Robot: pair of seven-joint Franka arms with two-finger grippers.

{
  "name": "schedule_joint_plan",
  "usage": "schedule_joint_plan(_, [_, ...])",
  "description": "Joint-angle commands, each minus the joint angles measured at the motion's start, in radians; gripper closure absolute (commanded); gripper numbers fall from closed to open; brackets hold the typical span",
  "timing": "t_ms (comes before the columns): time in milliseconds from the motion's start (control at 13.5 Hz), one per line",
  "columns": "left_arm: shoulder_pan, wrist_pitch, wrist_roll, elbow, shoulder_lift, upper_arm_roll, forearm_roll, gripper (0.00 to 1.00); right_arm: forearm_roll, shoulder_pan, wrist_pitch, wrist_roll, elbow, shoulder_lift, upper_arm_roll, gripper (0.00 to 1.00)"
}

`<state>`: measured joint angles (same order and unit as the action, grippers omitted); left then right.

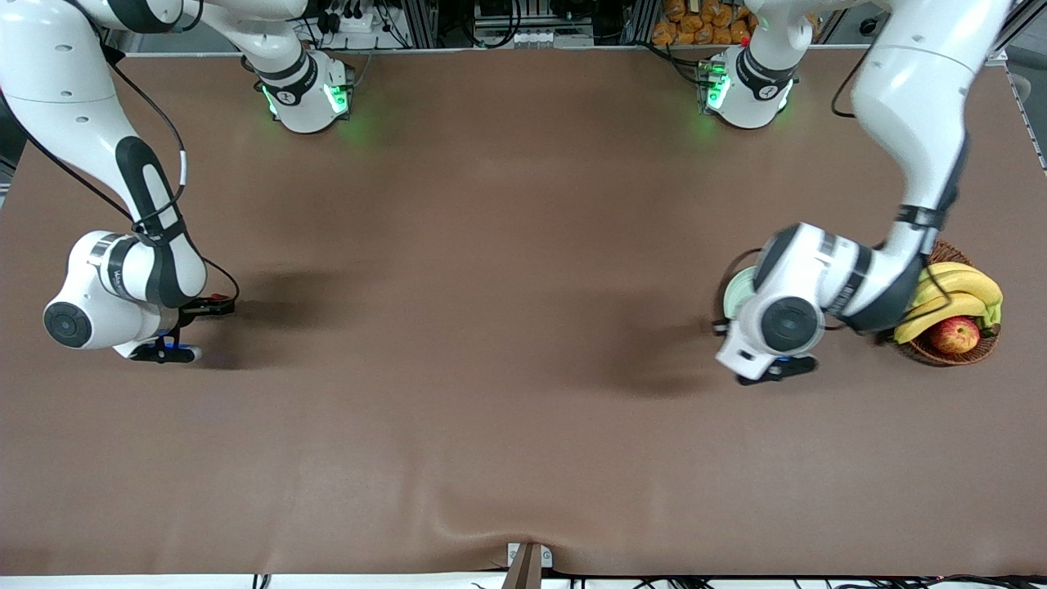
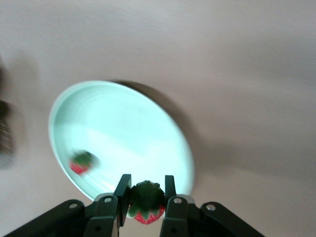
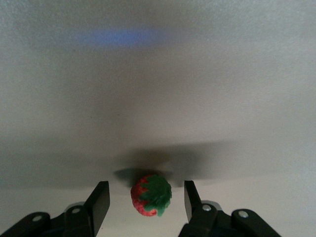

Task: Collect all strawberries into plate
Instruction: 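Place the strawberry on the plate with the left gripper while the right gripper grasps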

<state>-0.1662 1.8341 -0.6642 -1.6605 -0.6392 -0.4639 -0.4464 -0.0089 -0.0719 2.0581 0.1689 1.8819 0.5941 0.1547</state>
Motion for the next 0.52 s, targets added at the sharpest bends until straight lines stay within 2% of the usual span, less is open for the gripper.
schedule_joint_plan(0, [-0.062, 0.055, 0.038, -0.03, -0.022, -0.016, -0.037, 1.0, -0.023, -0.017, 0.0, 0.033, 0.008, -0.004, -0.017, 0.57])
schedule_joint_plan(74, [-0.076, 0.088, 0.054, -0.048, -0.023, -0.016, -0.037, 0.75, -0.022, -0.017, 0.0, 0.04, 0.006, -0.005, -0.017, 0.69])
schedule_joint_plan(148, [-0.09, 0.114, 0.081, -0.056, -0.023, -0.016, -0.037, 0.21, -0.022, -0.017, -0.001, 0.04, 0.006, -0.005, -0.017, 0.81])
schedule_joint_plan(223, [-0.101, 0.117, 0.087, -0.056, -0.02, -0.018, -0.032, 0.0, -0.02, -0.016, -0.001, 0.04, 0.006, -0.005, -0.017, 0.89])
schedule_joint_plan(297, [-0.102, 0.116, 0.089, -0.054, -0.011, -0.019, -0.02, 0.0, -0.02, -0.016, -0.001, 0.04, 0.005, -0.008, -0.021, 0.95])
schedule_joint_plan(445, [-0.102, 0.108, 0.089, -0.053, 0.019, -0.024, -0.015, 0.0, -0.006, -0.009, -0.003, 0.031, -0.03, -0.029, -0.052, 0.97])
